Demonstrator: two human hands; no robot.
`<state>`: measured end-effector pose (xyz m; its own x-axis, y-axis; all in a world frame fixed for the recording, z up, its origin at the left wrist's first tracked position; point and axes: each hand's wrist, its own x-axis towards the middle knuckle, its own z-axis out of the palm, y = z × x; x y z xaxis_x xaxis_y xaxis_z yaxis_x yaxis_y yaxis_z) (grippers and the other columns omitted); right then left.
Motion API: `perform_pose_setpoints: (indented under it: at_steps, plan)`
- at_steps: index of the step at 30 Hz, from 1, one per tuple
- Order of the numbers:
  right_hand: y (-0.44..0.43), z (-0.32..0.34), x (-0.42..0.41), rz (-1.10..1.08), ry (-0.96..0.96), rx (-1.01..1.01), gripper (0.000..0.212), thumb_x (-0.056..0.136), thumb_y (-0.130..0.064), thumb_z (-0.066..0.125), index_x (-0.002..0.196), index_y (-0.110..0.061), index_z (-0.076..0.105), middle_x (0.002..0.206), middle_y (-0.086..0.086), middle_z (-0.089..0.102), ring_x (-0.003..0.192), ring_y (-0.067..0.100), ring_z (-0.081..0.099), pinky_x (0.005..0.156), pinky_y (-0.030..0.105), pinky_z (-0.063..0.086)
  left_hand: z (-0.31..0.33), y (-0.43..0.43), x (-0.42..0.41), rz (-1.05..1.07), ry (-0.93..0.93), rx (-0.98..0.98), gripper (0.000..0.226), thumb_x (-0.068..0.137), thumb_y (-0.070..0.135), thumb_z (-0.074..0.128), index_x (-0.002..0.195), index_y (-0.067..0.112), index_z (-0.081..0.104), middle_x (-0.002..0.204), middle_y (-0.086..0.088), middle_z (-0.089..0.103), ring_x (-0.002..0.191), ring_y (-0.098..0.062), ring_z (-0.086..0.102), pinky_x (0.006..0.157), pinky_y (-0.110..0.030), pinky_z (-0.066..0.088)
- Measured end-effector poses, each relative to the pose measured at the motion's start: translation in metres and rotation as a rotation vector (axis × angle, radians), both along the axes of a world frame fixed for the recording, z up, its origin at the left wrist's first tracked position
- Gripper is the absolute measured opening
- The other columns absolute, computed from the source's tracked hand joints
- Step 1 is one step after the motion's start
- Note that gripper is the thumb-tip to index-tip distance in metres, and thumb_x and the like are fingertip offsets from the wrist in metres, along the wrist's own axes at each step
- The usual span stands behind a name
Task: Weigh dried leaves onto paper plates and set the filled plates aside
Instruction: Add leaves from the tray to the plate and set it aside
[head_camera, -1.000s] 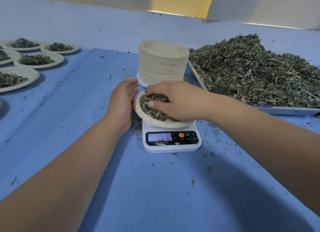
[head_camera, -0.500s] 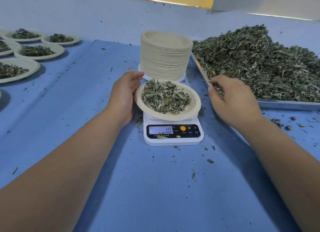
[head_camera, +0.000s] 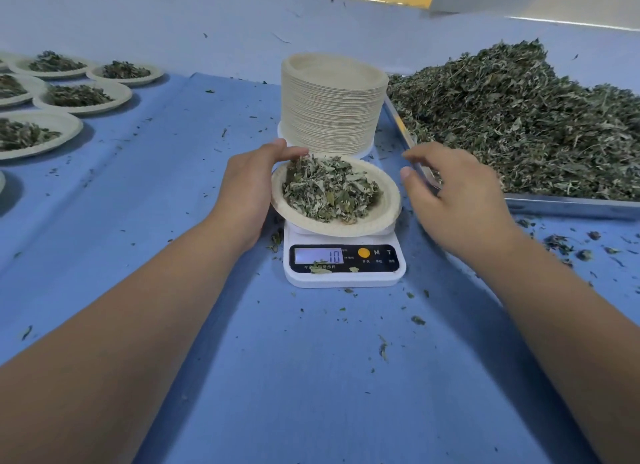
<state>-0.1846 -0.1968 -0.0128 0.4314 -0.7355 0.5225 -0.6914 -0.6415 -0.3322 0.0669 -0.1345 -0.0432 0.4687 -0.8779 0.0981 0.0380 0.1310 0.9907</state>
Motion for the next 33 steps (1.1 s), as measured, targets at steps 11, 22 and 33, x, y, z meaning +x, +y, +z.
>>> perform_pose_setpoints:
  at_steps: [11,22,33]
  plan:
    - [0.013,0.042,0.074,0.207,0.392,0.167,0.067,0.089,-0.077,0.044,0.144,-0.039,0.045,0.139,-0.002,0.056,0.127,0.020,0.052,0.100,0.041,0.046,0.001,0.003,0.000,-0.023,0.065,-0.054,0.033,0.072,0.050,0.064,0.088,0.030,0.084,0.123,0.007,0.074,0.109,-0.008,0.071,0.092,-0.039,0.059]
    - [0.000,0.041,0.094,0.257,0.340,0.034,0.035,0.098,-0.051,0.056,0.103,-0.019,0.070,0.076,-0.007,0.057,0.072,0.014,0.049,0.056,0.028,0.027,-0.004,-0.008,0.006,0.102,0.185,0.028,0.061,0.044,0.052,0.066,0.095,0.022,0.082,0.116,0.011,0.065,0.107,-0.004,0.068,0.078,-0.035,0.057]
    - [0.000,0.051,0.077,0.229,-0.075,0.019,0.028,0.094,-0.042,0.067,0.092,-0.015,0.075,0.073,-0.007,0.062,0.073,0.007,0.051,0.069,0.029,0.038,-0.006,-0.010,0.007,0.110,0.138,0.060,0.038,0.063,0.042,0.065,0.091,0.022,0.081,0.121,-0.012,0.071,0.111,-0.030,0.070,0.100,-0.062,0.053]
